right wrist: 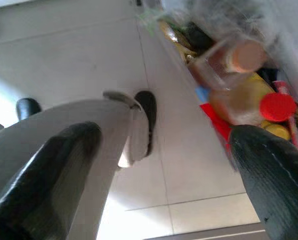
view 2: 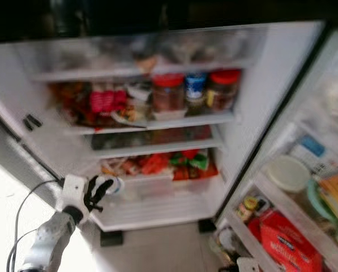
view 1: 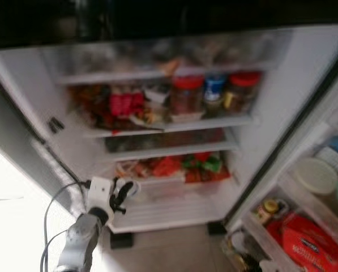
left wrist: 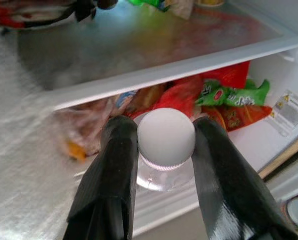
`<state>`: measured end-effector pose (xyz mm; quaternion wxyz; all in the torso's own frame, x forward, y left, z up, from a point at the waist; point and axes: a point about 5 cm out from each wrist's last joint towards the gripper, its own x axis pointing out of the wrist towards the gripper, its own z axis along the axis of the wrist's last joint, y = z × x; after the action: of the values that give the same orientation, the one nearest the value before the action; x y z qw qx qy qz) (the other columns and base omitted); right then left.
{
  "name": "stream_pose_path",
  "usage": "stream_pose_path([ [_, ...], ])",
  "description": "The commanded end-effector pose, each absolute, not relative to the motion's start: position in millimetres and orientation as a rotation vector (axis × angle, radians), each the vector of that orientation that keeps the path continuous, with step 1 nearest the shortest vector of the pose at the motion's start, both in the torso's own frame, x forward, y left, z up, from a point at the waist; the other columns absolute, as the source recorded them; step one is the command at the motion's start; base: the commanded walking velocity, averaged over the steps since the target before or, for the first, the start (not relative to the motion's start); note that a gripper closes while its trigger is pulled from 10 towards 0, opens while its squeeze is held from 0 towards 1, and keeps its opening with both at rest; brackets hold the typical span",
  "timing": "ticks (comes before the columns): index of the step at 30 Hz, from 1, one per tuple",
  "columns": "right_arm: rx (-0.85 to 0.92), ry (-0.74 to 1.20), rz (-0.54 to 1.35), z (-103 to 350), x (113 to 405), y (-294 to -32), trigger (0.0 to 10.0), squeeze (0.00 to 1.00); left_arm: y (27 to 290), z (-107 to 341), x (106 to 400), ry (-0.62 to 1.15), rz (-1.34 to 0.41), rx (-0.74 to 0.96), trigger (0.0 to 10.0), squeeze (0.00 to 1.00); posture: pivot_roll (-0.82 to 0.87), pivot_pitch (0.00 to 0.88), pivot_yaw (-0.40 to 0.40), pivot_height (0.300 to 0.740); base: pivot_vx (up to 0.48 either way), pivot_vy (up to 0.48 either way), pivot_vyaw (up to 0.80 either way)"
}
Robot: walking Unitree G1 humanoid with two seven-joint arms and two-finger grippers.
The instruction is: Restocking fridge
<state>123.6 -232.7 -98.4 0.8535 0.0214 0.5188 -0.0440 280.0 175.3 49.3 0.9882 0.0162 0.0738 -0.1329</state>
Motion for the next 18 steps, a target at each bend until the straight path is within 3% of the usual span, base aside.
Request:
stream_pose_path([
  [1,0.046,1.099,-0.098,-98.8,120.8,-235.1,10.0,0.0,179.6,47.5,277.6,0.155,-0.242,0.046,10.0,0.0,-0.02,0.076,0.037,0.74,0.0,0.0,0.0],
  [11,0.026,1.099,-0.07,-98.1,122.7,-234.9,10.0,0.0,183.4,47.3,280.4,0.162,-0.21,0.058,10.0,0.0,-0.03,0.073,0.038,0.74,0.0,0.0,0.0],
  [18,0.025,1.097,-0.06,-97.9,123.3,-234.4,10.0,0.0,181.2,46.4,281.4,0.163,-0.21,0.055,10.0,0.0,-0.03,0.061,0.039,0.74,0.0,0.0,0.8],
])
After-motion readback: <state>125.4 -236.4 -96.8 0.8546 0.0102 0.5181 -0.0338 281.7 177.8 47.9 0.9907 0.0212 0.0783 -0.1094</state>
